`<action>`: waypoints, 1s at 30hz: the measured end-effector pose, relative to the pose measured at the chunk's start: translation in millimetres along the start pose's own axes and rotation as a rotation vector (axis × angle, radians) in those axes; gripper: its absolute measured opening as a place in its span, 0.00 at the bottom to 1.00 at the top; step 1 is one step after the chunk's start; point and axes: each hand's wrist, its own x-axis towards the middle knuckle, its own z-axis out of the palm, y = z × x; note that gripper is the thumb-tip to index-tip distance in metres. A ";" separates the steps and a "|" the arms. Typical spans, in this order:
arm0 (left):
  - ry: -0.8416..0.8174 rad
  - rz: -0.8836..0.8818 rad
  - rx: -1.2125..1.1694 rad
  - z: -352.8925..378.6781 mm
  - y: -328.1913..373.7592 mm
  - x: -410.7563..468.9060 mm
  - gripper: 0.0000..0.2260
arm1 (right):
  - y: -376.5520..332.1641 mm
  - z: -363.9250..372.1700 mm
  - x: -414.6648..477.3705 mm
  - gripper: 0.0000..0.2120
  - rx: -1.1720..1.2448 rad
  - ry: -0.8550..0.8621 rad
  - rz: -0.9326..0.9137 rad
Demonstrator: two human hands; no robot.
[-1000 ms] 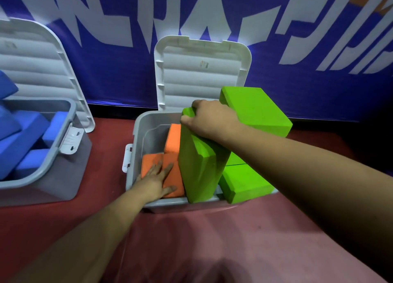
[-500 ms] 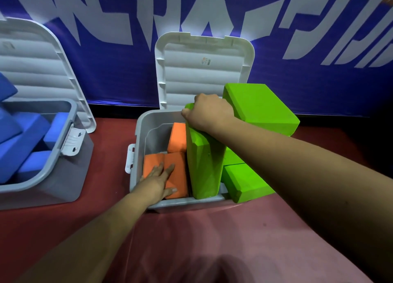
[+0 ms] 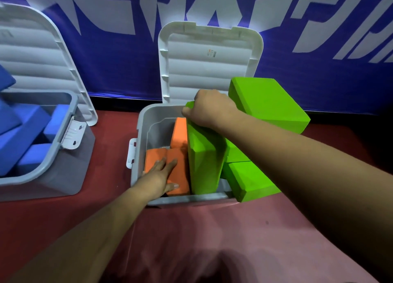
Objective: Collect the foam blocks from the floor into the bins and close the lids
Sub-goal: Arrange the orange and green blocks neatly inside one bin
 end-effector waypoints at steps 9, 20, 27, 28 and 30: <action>-0.001 0.008 -0.006 0.7 -1.4 1.9 0.39 | 1.5 50.2 1.6 0.19 0.020 -0.123 -0.003; -0.016 0.000 -0.030 -2.8 2.0 3.0 0.39 | 24.4 142.0 -46.7 0.38 0.218 -0.104 0.054; -0.003 0.005 -0.001 -4.9 6.7 0.2 0.40 | 31.9 162.8 -31.1 0.35 0.265 -0.219 0.116; -0.001 0.005 -0.003 -4.9 6.5 -0.4 0.40 | 31.3 162.4 -29.7 0.35 0.273 -0.218 0.122; 0.000 -0.001 -0.021 -4.5 4.9 -1.5 0.40 | 29.8 163.4 -28.0 0.36 0.292 -0.265 0.136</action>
